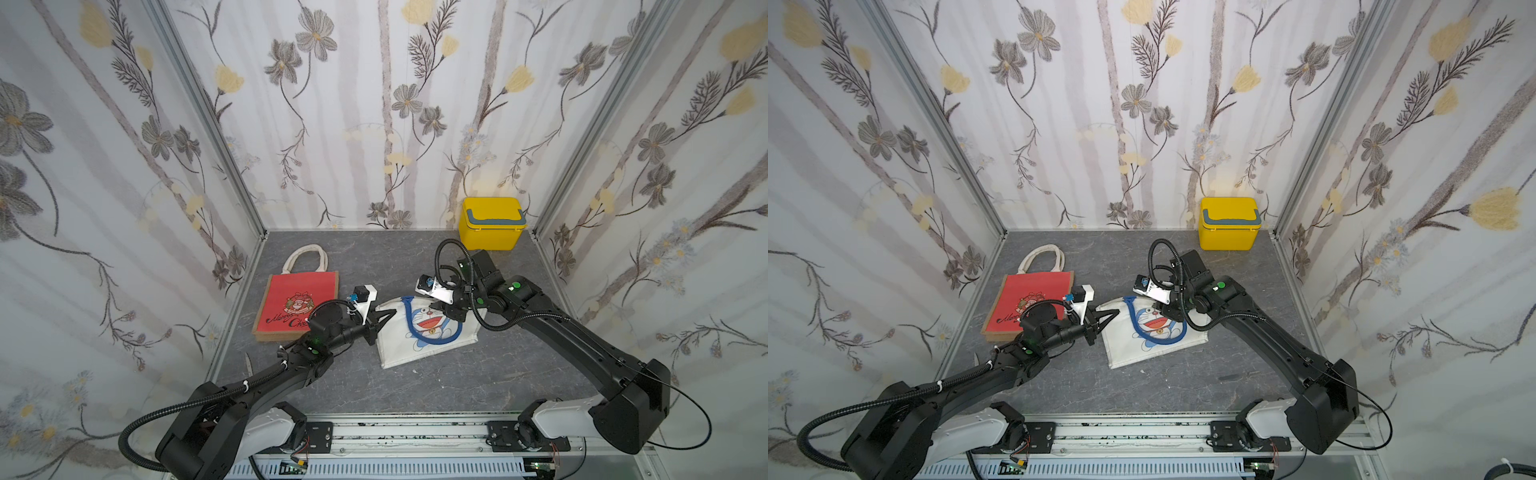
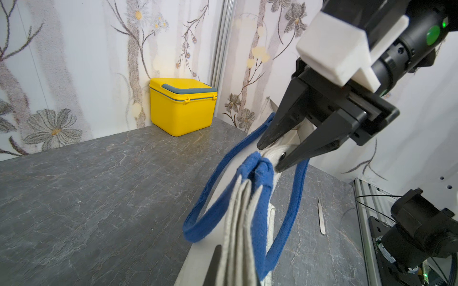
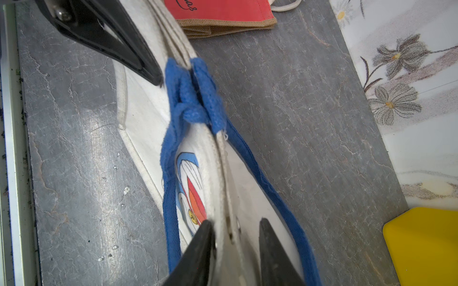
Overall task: Put away the canvas bag
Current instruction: Press the canvas bag at the center of the board.
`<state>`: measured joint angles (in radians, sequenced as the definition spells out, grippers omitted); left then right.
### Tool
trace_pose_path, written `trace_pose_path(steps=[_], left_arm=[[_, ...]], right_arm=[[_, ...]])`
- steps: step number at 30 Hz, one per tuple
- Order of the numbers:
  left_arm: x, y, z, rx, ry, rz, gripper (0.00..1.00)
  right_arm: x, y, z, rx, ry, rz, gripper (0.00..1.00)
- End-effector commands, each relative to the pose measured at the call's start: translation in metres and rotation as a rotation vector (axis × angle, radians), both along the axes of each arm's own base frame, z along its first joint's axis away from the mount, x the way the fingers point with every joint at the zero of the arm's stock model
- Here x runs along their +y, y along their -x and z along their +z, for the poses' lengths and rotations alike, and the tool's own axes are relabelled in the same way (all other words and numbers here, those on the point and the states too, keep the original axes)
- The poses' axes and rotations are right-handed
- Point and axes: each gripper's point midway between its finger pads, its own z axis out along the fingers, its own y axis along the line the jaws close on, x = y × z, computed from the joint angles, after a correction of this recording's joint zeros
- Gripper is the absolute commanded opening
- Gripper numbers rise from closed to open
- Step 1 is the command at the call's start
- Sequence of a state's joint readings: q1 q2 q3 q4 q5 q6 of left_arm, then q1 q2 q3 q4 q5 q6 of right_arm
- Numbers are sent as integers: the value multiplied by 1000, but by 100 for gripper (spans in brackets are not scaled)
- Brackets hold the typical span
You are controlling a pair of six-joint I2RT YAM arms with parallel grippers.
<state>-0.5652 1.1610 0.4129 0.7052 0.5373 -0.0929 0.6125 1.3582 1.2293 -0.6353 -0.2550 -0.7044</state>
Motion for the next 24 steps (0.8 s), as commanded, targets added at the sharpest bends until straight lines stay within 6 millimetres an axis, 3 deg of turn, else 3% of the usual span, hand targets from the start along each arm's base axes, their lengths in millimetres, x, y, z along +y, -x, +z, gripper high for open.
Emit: trace_pose_path(steps=[1,4,7,9,12,14,16,18,21,24], left_arm=[[-3,3,9,2,25,-48,0],[-2,1,7,12,8,-41,0],[-6,-4,8,50,1,-43,0],[-8,-7,7,70,-8,-40,16],[-4,-13,6,53,-9,5,22],[-3,-16,7,38,-16,20,21],[-3,-15,9,29,-10,20,11],[-2,-15,13,23,4,20,3],[-2,-15,16,17,14,26,0],[-1,-16,16,21,15,33,0]], right_arm=[[2,-5,8,-51,-26,17,25],[0,-6,9,-41,-42,6,21],[2,-6,9,-16,-60,-5,9],[3,-5,8,-1,-72,-3,1],[6,-2,8,16,-86,4,3],[6,-2,8,18,-87,0,11],[4,-4,5,16,-77,-10,27],[3,-5,1,20,-65,-16,33],[5,-6,-1,22,-60,-9,33],[6,-8,-1,24,-63,-14,19]])
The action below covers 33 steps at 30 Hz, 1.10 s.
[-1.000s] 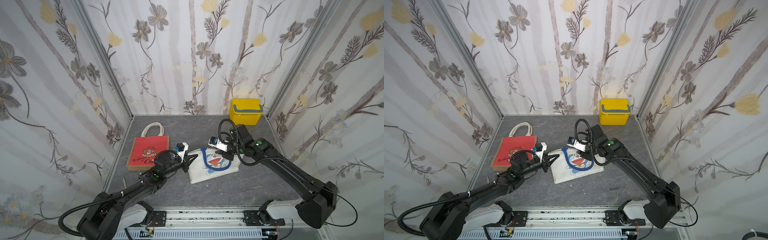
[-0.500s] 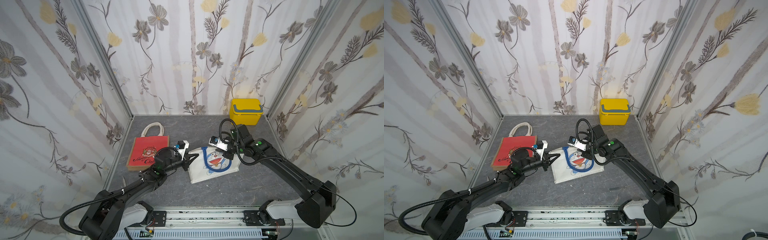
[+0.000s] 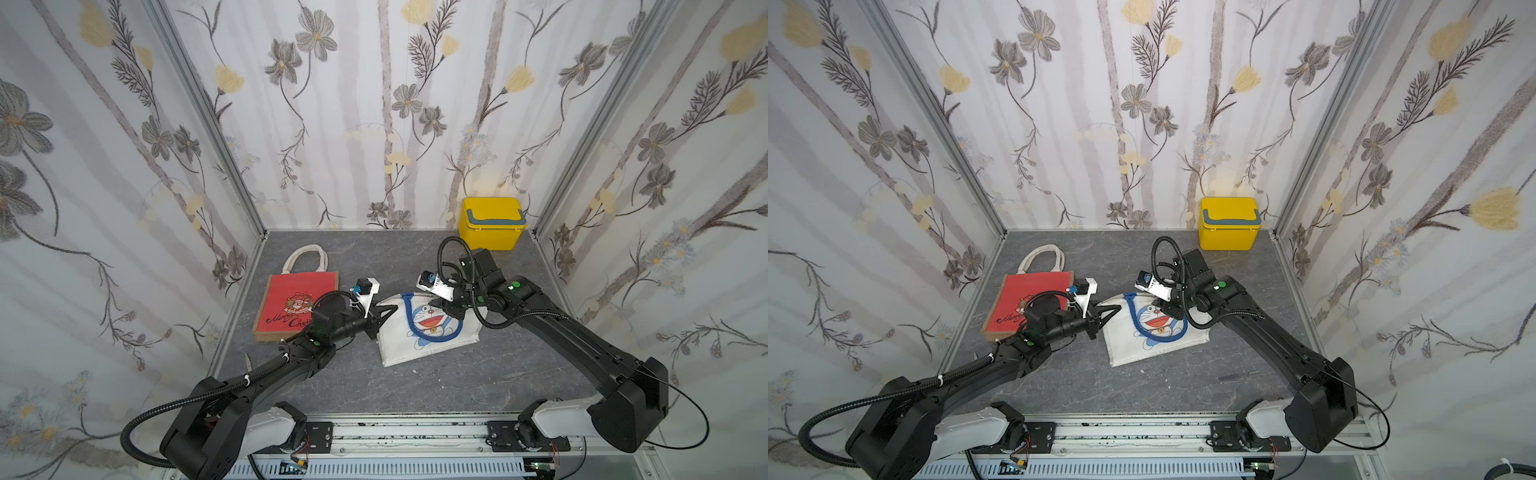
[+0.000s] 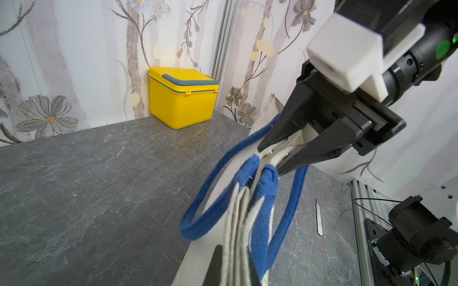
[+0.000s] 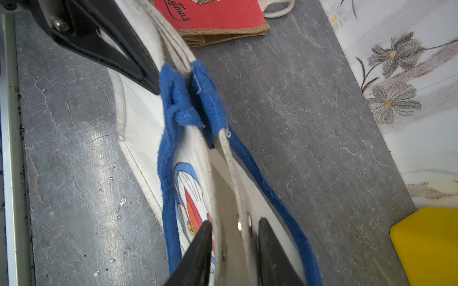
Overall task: Put away the canvas bag
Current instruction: Press the canvas bag at the center of the board.
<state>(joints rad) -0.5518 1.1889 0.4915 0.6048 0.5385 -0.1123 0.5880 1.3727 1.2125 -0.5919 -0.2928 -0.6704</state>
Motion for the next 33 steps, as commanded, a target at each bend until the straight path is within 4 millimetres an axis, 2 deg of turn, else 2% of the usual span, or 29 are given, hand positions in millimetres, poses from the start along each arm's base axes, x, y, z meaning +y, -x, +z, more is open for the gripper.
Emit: trace_pose_path(steps=[1,6,9,10,12,13,16,17,18,20,23,24,29,33], left_arm=[[2,-4,12,-35,30,25,0],[3,-5,14,-28,31,39,0],[3,-5,15,-25,36,35,0],[3,-5,15,-27,36,36,0],[4,-7,15,-28,33,42,0],[4,-8,15,-31,32,45,0],[3,-11,16,-24,28,53,0],[4,-14,15,-14,21,67,10],[5,-19,14,-2,6,90,30],[8,-25,13,8,-20,124,50],[14,-26,21,-20,-50,153,93],[16,-27,27,-37,-58,166,100],[25,-31,59,-80,-84,237,100],[13,-22,81,-116,-109,182,100]], right_arm=[[3,-1,2,-1,-20,4,15],[2,0,3,3,-24,-5,6],[3,2,4,7,-39,-1,7],[4,2,7,7,-51,-3,14],[6,1,15,-2,-77,-7,37],[7,0,19,-13,-91,-17,43],[7,-3,34,-48,-139,-51,52],[6,-5,38,-58,-158,-68,54],[6,-5,42,-63,-180,-85,56],[5,-6,48,-80,-212,-106,60],[2,-9,57,-91,-280,-165,69],[1,-10,61,-97,-306,-182,72],[-7,-6,82,-151,-432,-236,83],[-28,-5,100,-226,-544,-314,99]])
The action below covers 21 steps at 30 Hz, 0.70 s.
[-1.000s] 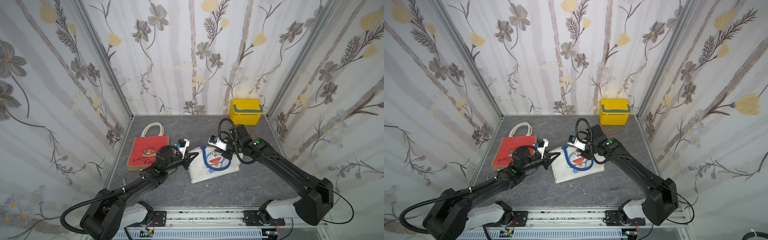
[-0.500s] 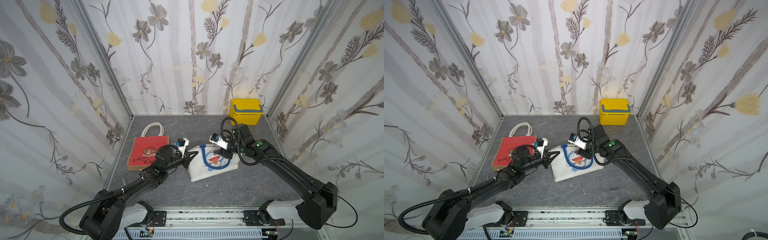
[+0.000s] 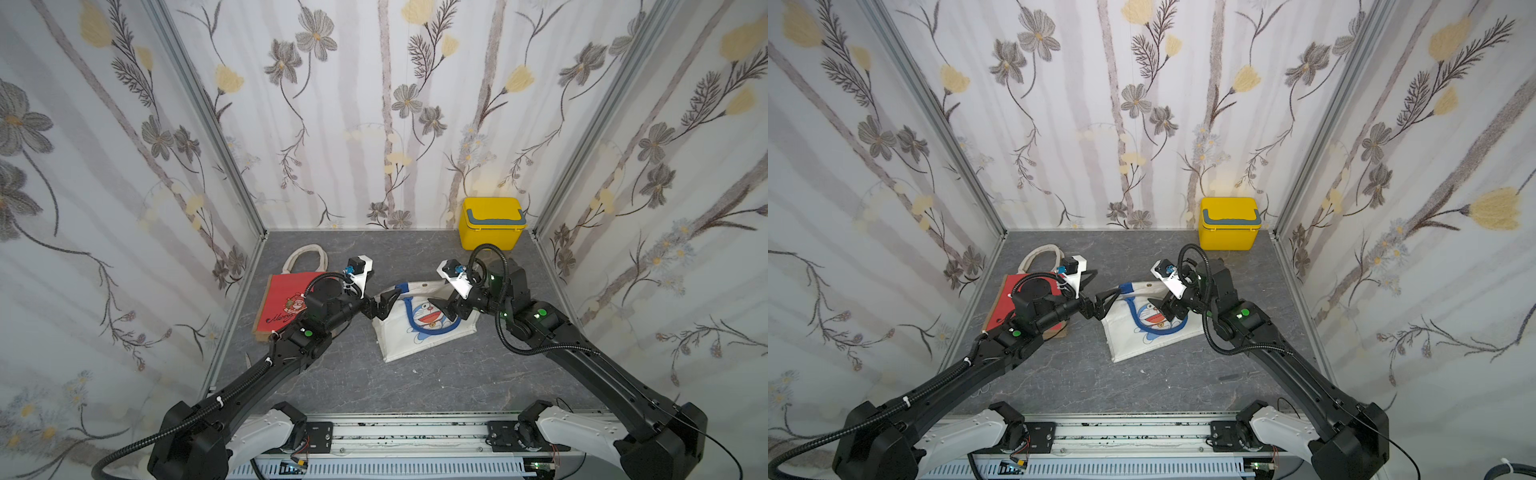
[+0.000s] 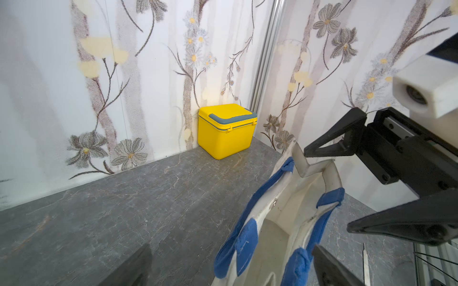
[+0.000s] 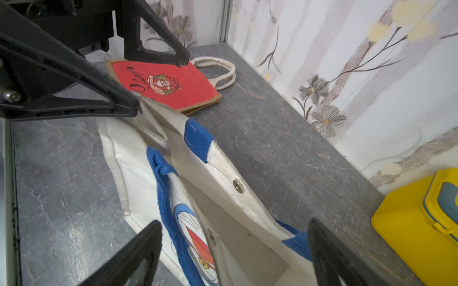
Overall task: Put away the canvas bag
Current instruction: Press the canvas bag at the center of the board.
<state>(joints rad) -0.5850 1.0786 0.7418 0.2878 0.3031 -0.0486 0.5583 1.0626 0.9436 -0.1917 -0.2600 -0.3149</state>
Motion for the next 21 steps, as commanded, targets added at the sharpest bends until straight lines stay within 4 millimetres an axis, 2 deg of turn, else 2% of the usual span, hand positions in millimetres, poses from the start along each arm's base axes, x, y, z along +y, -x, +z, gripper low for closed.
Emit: trace_pose_path(steps=[1,5,8,11,14,17,21], left_arm=[[-7,5,1,-5,-80,-31,100],[-26,-1,-2,46,-193,-102,100],[-43,-2,-13,88,-297,-177,100],[-55,-11,-15,123,-342,-192,100],[-71,-14,-18,179,-419,-238,100],[-86,-16,-32,216,-518,-265,100],[-108,-8,-45,255,-557,-353,100]], right_arm=[[-13,-8,38,-97,-168,-93,100],[-44,-11,46,-69,-275,-192,100],[-69,-16,41,-9,-340,-260,100],[-98,-22,36,24,-417,-364,100],[-118,-28,12,83,-455,-431,100],[-125,-30,-5,126,-463,-450,98],[-115,-24,-11,150,-480,-371,90]])
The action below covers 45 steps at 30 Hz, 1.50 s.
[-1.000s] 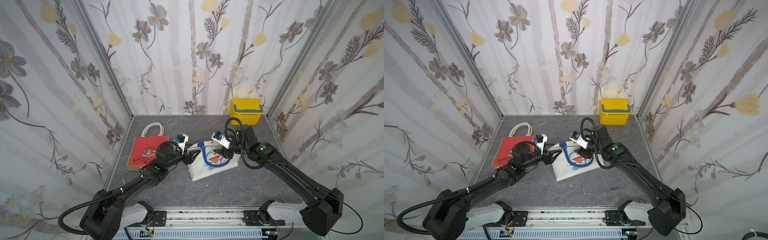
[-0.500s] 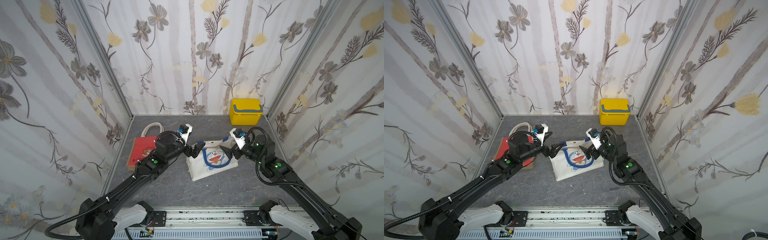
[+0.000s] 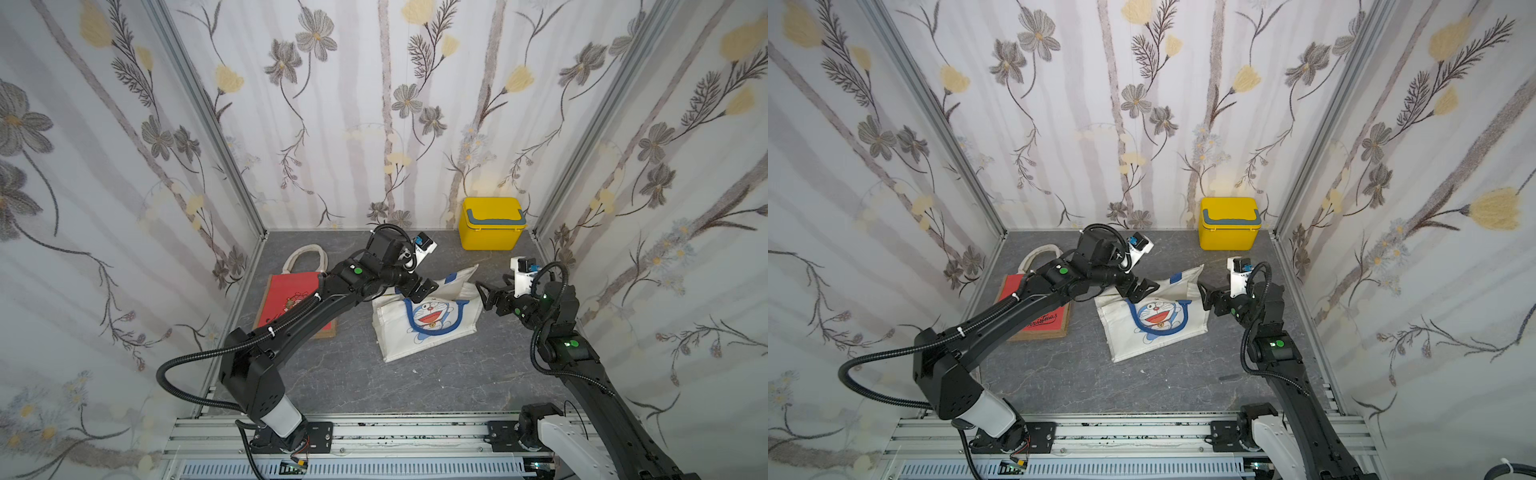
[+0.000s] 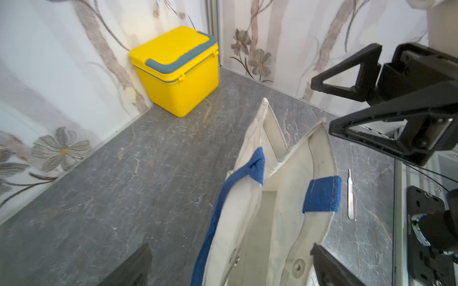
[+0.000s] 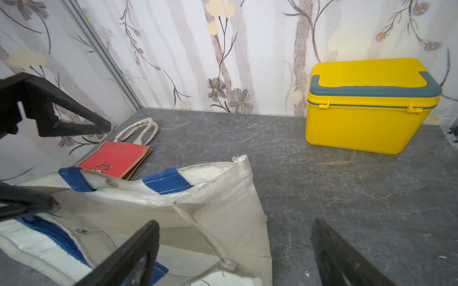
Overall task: Put away the canvas bag
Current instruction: Press the canvas bag at the center of the board.
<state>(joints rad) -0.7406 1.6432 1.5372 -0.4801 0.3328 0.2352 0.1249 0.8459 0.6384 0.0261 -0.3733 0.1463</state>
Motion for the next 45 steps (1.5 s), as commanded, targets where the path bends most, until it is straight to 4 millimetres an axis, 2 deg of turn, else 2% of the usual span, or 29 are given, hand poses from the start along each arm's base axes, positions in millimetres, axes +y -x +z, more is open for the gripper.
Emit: trace_pose_path(steps=[1,9,13,16,22,25,29,33,36,40,43,45], left_arm=[[-5,12,-20,35,-109,-60,100],[-35,16,-14,43,-101,-132,100],[-38,23,-38,96,-192,-163,100],[-42,29,-46,137,-212,-191,100],[-52,42,-22,119,-124,-232,100],[-52,48,-19,104,-119,-234,100],[-44,50,-37,121,-182,-211,100],[-27,26,-66,47,-329,-89,100],[-28,23,-60,19,-313,-76,100],[-32,15,-47,-48,-290,-42,88],[-34,6,-45,-83,-283,-8,70],[-37,4,-44,-80,-277,0,60]], right_arm=[[15,4,13,-45,-56,93,88],[20,-2,1,-14,-61,121,69],[18,-5,-5,0,-59,113,64],[17,-5,-7,4,-58,108,63],[15,-8,-16,28,-53,95,59],[14,-11,-19,44,-50,92,54],[15,-12,-21,52,-50,91,47],[14,-14,-20,53,-53,89,40],[14,-14,-21,56,-54,84,37],[16,-13,-19,50,-60,104,35],[22,-6,-13,22,-82,144,37],[25,-2,-5,-13,-95,164,42]])
